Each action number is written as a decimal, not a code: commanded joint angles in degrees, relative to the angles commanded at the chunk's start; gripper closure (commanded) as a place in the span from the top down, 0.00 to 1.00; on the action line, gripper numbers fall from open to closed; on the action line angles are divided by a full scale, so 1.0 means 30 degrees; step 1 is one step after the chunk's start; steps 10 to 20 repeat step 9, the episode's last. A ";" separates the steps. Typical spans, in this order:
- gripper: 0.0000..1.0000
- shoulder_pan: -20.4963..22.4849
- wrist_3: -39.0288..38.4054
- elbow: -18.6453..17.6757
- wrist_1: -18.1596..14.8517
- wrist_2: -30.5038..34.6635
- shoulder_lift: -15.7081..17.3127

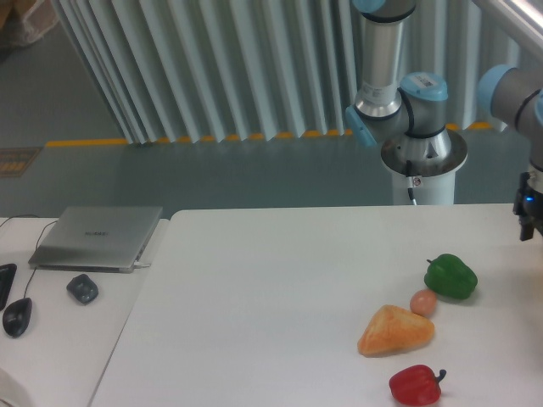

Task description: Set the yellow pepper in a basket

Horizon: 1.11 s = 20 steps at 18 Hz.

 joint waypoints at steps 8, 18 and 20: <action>1.00 -0.1060 -0.1172 -0.0762 0.0234 -0.0116 -0.0029; 1.00 -0.1030 -0.1172 -0.0762 0.0234 -0.0117 0.0000; 1.00 -0.1030 -0.1172 -0.0762 0.0234 -0.0117 0.0000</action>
